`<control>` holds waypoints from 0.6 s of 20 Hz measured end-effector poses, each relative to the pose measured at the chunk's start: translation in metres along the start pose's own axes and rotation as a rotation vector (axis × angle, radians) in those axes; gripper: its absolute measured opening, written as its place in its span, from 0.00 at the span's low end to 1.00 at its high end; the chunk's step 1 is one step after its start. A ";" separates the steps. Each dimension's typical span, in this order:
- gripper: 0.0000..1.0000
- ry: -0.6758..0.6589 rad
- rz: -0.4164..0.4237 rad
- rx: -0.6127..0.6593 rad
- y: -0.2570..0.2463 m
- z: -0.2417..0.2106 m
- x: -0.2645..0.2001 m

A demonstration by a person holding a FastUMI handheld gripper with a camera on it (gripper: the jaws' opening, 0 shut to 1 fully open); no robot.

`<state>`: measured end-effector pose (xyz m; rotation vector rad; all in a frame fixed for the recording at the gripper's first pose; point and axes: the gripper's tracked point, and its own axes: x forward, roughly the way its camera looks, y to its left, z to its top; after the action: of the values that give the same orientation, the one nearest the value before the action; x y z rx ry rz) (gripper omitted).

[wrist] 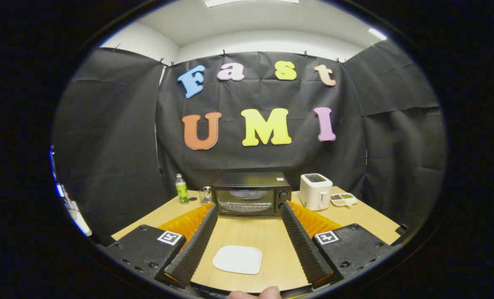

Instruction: Open the toaster oven, put the food inside, and close the toaster oven door.

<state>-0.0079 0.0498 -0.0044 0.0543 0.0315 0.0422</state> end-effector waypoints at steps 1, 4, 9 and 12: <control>1.00 0.001 -0.001 0.001 0.001 0.000 0.000; 1.00 0.001 -0.006 -0.010 0.001 -0.001 -0.001; 1.00 -0.006 -0.016 -0.017 0.002 0.000 -0.002; 1.00 -0.006 -0.021 -0.023 -0.001 0.001 -0.002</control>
<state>-0.0102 0.0491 -0.0032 0.0309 0.0255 0.0216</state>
